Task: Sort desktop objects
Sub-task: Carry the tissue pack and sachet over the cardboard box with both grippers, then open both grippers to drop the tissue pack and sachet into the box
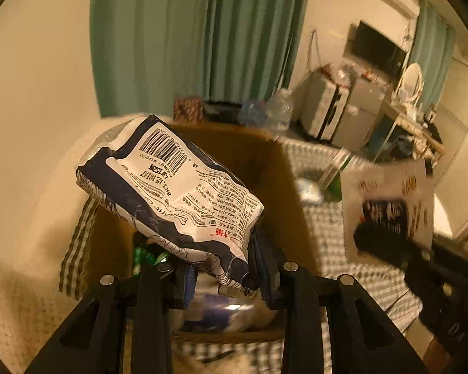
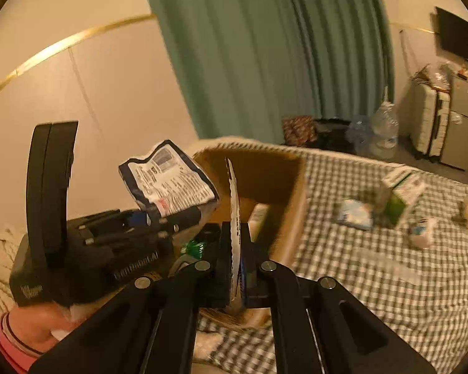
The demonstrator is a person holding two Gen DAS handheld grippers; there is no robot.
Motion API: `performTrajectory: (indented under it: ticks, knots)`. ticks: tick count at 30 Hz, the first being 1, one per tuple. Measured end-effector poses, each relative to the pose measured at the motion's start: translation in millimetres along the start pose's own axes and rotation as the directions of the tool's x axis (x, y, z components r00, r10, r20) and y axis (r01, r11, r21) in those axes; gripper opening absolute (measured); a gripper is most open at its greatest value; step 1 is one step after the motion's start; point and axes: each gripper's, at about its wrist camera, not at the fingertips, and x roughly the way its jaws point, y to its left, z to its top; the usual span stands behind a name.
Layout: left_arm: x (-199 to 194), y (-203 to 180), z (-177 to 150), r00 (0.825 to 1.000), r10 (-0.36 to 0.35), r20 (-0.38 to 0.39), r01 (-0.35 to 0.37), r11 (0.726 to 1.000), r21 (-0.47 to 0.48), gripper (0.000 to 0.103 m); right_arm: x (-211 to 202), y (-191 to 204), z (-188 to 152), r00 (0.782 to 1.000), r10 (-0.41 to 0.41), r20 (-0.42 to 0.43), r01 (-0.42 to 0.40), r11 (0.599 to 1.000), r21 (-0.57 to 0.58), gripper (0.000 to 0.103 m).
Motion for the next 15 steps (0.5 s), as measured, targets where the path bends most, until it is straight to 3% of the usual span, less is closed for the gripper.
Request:
performTrajectory:
  ticks: [5, 6, 7, 8, 10, 15]
  knots:
    - [18, 20, -9, 0.997, 0.062, -0.05, -0.063, 0.998, -0.015, 0.061, 45, 11, 5, 0.996, 0.003, -0.092, -0.002, 1.0, 0.008, 0.005]
    - [20, 21, -11, 0.996, 0.064, -0.061, -0.065, 0.998, -0.015, 0.072, 50, 8, 10, 0.994, 0.001, -0.107, 0.001, 1.0, 0.025, 0.008]
    - [23, 20, -13, 0.995, 0.07, -0.065, -0.071, 0.997, -0.015, 0.078, 55, 6, 14, 0.994, 0.002, -0.113, 0.003, 0.999, 0.044, 0.022]
    - [23, 22, -15, 0.995, 0.081, -0.064, -0.082, 0.997, -0.013, 0.085, 58, 5, 20, 0.994, 0.005, -0.106, 0.001, 0.998, 0.061, 0.047]
    - [23, 21, -19, 0.994, 0.091, -0.054, -0.091, 0.996, -0.005, 0.092, 56, 7, 27, 0.997, -0.017, -0.073, 0.023, 0.997, 0.078, 0.068]
    - [12, 23, -26, 0.996, 0.079, -0.044, -0.08, 0.997, -0.023, 0.094, 39, 4, 37, 1.0, 0.009, -0.018, -0.007, 0.993, 0.114, 0.069]
